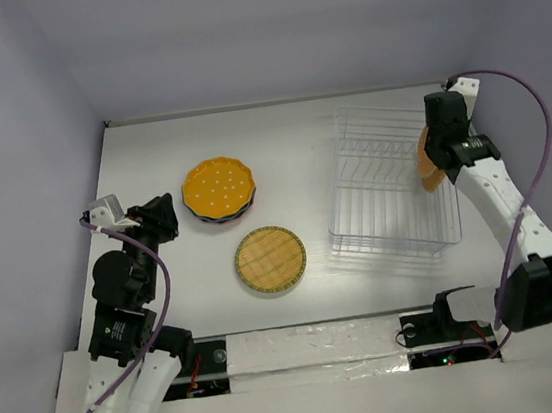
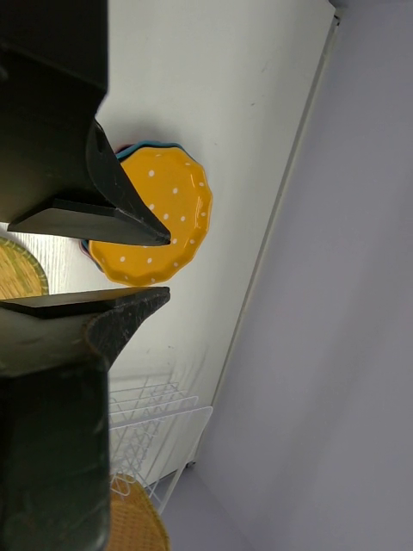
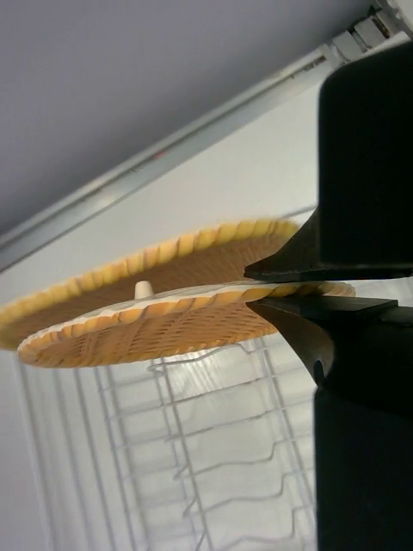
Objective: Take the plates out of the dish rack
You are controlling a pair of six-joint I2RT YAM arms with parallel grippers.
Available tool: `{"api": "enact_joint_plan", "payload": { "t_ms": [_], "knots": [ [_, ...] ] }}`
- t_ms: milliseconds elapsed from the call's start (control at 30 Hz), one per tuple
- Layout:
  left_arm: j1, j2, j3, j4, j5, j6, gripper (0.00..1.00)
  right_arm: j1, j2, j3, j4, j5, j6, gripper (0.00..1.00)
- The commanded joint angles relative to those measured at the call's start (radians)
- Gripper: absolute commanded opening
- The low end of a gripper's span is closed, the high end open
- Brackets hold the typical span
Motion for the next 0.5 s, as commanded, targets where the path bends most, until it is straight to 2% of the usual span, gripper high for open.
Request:
{"api": "enact_joint_plan", "payload": {
  "t_ms": [0, 200, 300, 467],
  "knots": [
    [-0.005, -0.004, 0.014, 0.030, 0.004, 0.002, 0.23, 0.039, -0.152, 0.105, 0.051, -0.128, 0.002, 0.00],
    [-0.005, -0.010, 0.014, 0.025, 0.004, 0.003, 0.23, 0.145, -0.243, 0.103, 0.057, -0.439, 0.097, 0.00],
    [-0.005, -0.008, 0.014, 0.024, 0.004, 0.003, 0.23, 0.286, -0.244, 0.048, 0.096, -0.562, 0.141, 0.00],
    [-0.005, 0.002, 0.017, 0.008, 0.004, 0.003, 0.24, 0.478, -0.258, -0.120, 0.286, -0.789, 0.224, 0.00]
  ]
}}
